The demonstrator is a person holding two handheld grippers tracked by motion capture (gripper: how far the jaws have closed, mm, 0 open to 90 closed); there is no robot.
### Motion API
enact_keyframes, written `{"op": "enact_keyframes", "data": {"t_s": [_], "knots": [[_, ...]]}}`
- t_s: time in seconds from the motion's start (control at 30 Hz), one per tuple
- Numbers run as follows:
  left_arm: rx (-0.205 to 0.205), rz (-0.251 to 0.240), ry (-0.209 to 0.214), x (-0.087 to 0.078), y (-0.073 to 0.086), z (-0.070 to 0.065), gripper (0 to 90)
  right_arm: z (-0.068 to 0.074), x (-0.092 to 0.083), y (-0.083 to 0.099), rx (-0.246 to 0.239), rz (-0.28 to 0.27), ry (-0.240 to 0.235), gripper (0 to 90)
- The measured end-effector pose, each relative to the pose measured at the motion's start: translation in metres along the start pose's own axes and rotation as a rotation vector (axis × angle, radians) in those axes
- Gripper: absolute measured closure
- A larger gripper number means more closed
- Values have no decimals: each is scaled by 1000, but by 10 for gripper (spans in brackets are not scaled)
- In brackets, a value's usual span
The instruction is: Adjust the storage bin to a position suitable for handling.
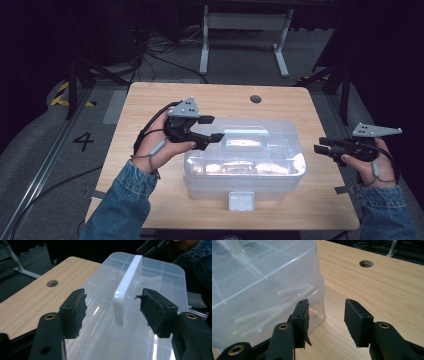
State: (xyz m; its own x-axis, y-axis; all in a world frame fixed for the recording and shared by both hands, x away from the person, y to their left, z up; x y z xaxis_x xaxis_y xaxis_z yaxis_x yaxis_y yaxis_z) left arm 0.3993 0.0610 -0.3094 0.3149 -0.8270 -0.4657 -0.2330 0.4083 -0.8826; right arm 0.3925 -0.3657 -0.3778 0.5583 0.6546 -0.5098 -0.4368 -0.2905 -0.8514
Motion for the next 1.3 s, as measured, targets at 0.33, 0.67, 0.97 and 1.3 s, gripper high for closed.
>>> {"op": "enact_keyframes", "data": {"t_s": [0.33, 0.67, 0.97, 1.3], "knots": [[9, 63, -26, 29, 0, 0, 459, 0, 0, -1, 3, -4, -6, 554], [116, 201, -87, 41, 1, -6, 587, 1, 1, -1, 0, -2, -12, 554], [100, 214, -70, 40, -4, -10, 707, 1, 2, 0, 1, -3, -14, 554], [58, 235, -61, 40, -19, 1, 707, 4, -3, -2, -7, -13, -13, 554]]}}
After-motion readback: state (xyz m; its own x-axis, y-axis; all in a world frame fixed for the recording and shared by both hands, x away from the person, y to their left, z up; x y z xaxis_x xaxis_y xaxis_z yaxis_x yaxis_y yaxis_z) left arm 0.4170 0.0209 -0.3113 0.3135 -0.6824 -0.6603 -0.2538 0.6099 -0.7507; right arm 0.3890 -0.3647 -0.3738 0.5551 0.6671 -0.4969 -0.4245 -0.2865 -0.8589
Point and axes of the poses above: each handheld gripper's, and its own axes: x roughly forward along the jaws, y roughly out of its underside, z roughly to its left, the point moved 4 cm from there along x, roughly forward along the jaws, and after that the axes turned 1 degree about -z, right-handed, at the moved point
